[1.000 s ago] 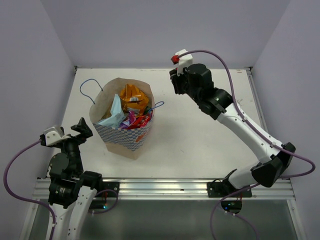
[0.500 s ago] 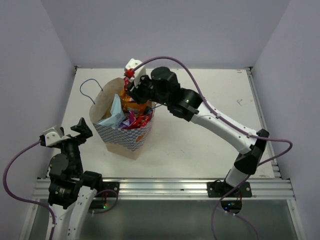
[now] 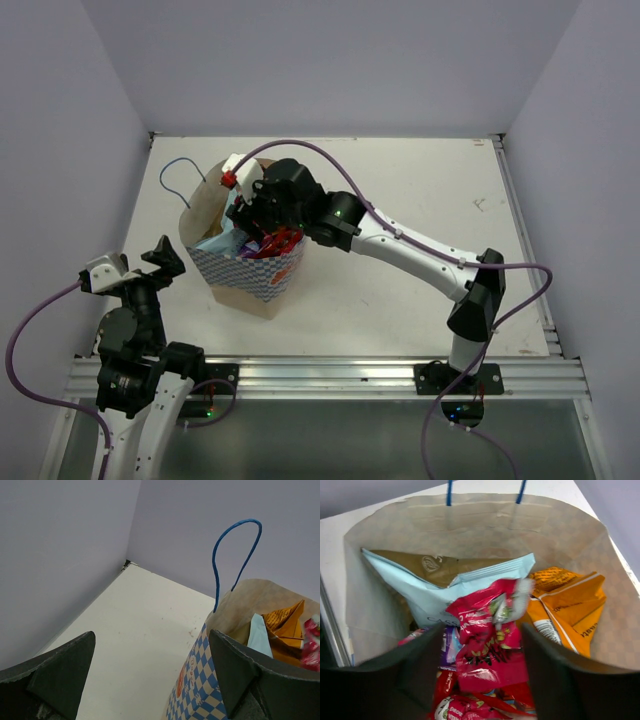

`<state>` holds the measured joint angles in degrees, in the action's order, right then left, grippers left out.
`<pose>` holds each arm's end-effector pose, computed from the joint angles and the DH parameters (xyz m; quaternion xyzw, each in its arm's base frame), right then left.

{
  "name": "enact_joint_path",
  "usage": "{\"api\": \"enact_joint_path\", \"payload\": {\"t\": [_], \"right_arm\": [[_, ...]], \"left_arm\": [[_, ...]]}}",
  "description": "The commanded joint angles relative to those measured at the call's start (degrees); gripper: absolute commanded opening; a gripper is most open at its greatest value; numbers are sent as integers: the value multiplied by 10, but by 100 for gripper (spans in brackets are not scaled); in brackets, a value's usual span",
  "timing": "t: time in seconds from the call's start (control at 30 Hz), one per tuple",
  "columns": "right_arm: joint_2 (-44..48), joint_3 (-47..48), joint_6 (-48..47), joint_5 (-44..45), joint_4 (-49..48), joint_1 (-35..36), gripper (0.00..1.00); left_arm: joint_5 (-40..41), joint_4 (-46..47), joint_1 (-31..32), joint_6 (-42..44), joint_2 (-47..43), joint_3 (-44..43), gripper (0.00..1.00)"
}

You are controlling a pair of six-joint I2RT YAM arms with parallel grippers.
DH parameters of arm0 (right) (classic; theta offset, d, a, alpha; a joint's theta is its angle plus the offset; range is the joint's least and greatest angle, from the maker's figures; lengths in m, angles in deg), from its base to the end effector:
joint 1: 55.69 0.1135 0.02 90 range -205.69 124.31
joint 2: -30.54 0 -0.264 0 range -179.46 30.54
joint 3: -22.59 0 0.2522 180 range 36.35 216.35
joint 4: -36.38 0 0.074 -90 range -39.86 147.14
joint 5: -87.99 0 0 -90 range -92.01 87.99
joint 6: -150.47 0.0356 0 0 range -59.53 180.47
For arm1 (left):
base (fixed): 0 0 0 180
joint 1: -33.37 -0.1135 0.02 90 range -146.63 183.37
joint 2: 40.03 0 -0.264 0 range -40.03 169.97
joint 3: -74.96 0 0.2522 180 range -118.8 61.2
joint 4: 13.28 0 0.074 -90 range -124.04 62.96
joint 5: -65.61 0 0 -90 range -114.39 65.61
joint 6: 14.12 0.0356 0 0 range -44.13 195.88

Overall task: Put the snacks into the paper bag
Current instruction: Place the snack in the paper bag, then reset both arms

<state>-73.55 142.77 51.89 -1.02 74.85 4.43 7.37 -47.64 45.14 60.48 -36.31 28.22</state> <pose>0.2137 0.3707 0.3977 -0.4648 0.6887 0.2354 0.5042 0.0469 0.0094 0.3184 -0.2273 0.6199 0.0020 0.7510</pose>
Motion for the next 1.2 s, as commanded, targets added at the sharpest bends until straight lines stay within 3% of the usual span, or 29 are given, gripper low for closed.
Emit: {"api": "enact_joint_path", "payload": {"t": [0.0,0.1,0.17,0.4,0.8,0.97,1.17], "right_arm": [[13,6,1,41,-5,2,74],[28,-5,-1,51,-15,2,93],[42,-10,-2,51,-20,2,99],[106,-48,-12,94,-47,2,98],[274,-213,-40,405,-167,-11,99],[414,-341,-25,487,-235,-11,99],[584,-466,23,559,-201,-11,98]], "left_arm": [[4,19,4,4,-7,3,99],[4,19,4,4,-7,4,99],[3,20,4,4,-7,3,99],[5,17,4,3,-9,2,99],[12,2,4,-3,-15,-7,99],[17,-24,5,-2,-26,-25,99],[29,-74,9,0,-24,-82,99]]}}
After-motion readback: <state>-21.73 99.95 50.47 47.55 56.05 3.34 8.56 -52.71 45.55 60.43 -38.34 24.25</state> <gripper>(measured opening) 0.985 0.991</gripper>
